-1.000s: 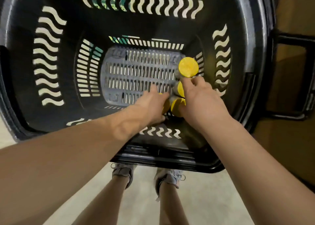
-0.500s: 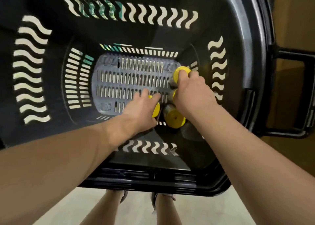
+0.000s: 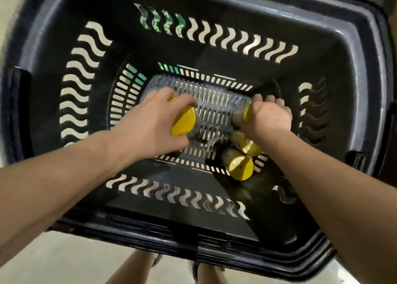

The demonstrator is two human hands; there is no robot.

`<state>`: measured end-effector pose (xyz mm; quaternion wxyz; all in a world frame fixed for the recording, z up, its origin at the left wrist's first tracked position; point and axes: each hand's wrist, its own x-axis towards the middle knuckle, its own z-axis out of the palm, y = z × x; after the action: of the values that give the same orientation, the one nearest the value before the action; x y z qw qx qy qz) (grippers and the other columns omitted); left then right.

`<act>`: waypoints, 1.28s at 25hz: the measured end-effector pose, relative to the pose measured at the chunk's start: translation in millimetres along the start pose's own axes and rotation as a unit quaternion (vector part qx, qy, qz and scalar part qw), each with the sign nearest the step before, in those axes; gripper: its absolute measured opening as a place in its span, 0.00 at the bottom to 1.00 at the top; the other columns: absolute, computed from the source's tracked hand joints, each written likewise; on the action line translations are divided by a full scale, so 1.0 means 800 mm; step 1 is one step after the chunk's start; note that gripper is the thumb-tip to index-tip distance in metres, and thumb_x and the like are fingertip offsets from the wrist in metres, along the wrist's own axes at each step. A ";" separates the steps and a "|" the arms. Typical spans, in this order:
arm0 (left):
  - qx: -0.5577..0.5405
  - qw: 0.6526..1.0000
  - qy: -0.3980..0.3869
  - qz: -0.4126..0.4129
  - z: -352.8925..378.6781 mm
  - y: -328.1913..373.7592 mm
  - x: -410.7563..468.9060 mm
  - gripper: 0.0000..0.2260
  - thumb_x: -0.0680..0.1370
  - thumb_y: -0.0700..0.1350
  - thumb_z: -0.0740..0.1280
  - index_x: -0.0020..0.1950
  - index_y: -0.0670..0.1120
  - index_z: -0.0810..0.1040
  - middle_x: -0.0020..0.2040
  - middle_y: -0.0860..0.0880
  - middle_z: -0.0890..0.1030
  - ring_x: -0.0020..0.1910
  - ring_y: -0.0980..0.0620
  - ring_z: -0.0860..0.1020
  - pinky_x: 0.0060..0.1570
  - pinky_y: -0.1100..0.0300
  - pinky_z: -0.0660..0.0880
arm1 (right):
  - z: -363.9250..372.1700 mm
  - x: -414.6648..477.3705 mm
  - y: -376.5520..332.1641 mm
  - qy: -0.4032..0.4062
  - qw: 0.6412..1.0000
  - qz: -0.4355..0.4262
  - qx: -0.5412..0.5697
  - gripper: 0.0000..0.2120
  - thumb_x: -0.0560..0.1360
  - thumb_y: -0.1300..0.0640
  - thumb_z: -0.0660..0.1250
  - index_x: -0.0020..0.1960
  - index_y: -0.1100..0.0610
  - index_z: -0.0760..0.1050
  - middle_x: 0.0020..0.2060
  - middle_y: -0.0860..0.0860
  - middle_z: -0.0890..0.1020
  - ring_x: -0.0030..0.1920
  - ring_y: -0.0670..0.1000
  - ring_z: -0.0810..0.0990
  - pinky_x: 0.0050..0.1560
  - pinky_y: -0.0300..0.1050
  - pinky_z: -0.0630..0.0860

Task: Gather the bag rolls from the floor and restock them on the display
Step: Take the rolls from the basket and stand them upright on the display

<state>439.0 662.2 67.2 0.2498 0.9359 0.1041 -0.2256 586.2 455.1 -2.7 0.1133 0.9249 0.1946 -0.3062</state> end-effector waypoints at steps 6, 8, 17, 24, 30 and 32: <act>-0.045 0.995 0.086 -0.008 -0.131 0.040 -0.065 0.42 0.66 0.53 0.75 0.76 0.51 0.61 0.68 0.50 0.69 0.66 0.48 0.66 0.66 0.53 0.67 | -0.155 -0.126 -0.003 0.089 0.969 -0.082 0.217 0.37 0.69 0.48 0.77 0.71 0.52 0.63 0.64 0.52 0.69 0.60 0.58 0.76 0.50 0.49 0.71; -0.063 0.992 0.105 0.019 -0.202 0.070 -0.101 0.41 0.66 0.52 0.74 0.77 0.49 0.63 0.68 0.49 0.69 0.66 0.47 0.66 0.65 0.58 0.63 | -0.235 -0.180 -0.003 0.122 0.951 -0.125 0.255 0.37 0.67 0.49 0.77 0.72 0.49 0.64 0.64 0.49 0.70 0.61 0.54 0.75 0.56 0.51 0.75; -0.125 0.954 0.225 0.151 -0.565 0.249 -0.320 0.39 0.65 0.59 0.70 0.75 0.60 0.63 0.67 0.62 0.72 0.68 0.60 0.70 0.65 0.73 0.64 | -0.615 -0.507 0.062 0.284 0.867 -0.215 0.350 0.37 0.67 0.50 0.77 0.73 0.50 0.69 0.64 0.44 0.75 0.64 0.41 0.72 0.64 0.32 0.67; -0.286 0.890 0.236 0.265 -0.709 0.396 -0.439 0.31 0.62 0.59 0.76 0.63 0.69 0.72 0.61 0.63 0.79 0.61 0.61 0.78 0.56 0.62 0.78 | -0.732 -0.730 0.132 0.417 0.777 -0.176 0.439 0.34 0.67 0.50 0.81 0.70 0.45 0.72 0.58 0.36 0.79 0.58 0.34 0.76 0.56 0.26 0.69; -0.268 0.850 0.230 0.391 -0.724 0.506 -0.458 0.29 0.62 0.62 0.74 0.63 0.65 0.75 0.60 0.66 0.78 0.57 0.64 0.78 0.53 0.67 0.77 | -0.723 -0.843 0.188 0.478 0.718 -0.097 0.496 0.36 0.62 0.38 0.79 0.67 0.33 0.70 0.57 0.30 0.78 0.58 0.35 0.77 0.52 0.33 0.74; -0.252 0.846 0.202 0.425 -0.728 0.550 -0.464 0.28 0.63 0.64 0.73 0.63 0.64 0.76 0.60 0.65 0.78 0.57 0.63 0.78 0.53 0.64 0.77 | -0.716 -0.884 0.209 0.497 0.709 -0.052 0.498 0.37 0.60 0.35 0.77 0.67 0.30 0.69 0.57 0.30 0.78 0.58 0.33 0.76 0.54 0.36 0.73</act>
<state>464.6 555.9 878.3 0.5217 0.8183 -0.2028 0.1306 436.3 287.7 894.5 -0.4931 0.8540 0.0896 0.1399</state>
